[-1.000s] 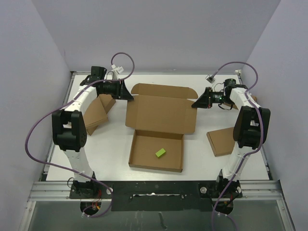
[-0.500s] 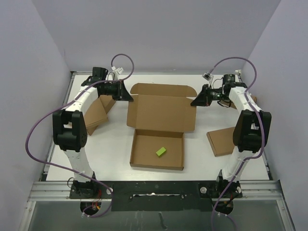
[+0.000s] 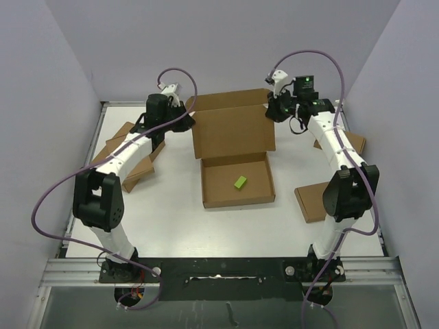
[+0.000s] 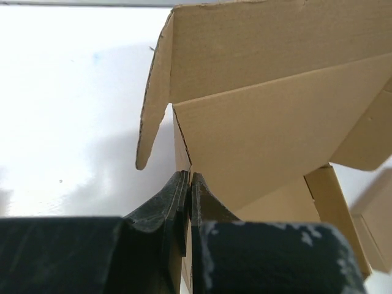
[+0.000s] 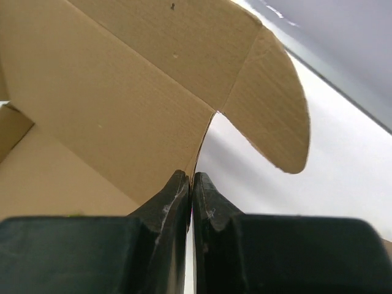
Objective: Fold the paper box
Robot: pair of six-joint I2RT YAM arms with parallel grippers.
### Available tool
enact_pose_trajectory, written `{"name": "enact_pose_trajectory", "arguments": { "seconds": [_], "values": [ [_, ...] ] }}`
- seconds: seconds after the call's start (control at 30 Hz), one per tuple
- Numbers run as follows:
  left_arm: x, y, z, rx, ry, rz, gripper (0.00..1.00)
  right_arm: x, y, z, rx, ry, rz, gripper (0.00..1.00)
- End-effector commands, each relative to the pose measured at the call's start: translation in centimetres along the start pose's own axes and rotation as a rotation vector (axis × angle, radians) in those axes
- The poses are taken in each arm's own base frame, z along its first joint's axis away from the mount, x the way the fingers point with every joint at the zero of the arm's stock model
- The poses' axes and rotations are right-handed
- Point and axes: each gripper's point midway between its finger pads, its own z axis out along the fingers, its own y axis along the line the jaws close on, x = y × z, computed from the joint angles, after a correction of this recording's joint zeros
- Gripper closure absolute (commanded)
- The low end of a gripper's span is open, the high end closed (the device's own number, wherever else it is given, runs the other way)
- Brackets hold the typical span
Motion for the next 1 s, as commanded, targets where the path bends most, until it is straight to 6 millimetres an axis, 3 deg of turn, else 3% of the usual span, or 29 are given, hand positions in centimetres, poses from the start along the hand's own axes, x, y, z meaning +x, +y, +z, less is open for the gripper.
{"name": "enact_pose_trajectory", "arguments": {
  "seconds": [0.0,0.47,0.77,0.97],
  "values": [
    [-6.6,-4.4,-0.3,0.021,-0.276,0.107,1.0,-5.1,0.7,-0.4,0.17,-0.098,-0.084,1.0],
    [-6.4,-6.3,0.8,-0.258,-0.471,0.206,1.0,-6.9,1.3,1.4,0.584,-0.186,-0.092,1.0],
    [-5.8,-7.6,1.2,-0.284,-0.538,0.165,1.0,-6.1,3.0,2.3,0.59,-0.214,0.023,1.0],
    [-6.6,-8.2,0.9,-0.241,-0.595,0.169,1.0,-7.1,3.7,2.1,0.544,-0.249,0.014,1.0]
  ]
}}
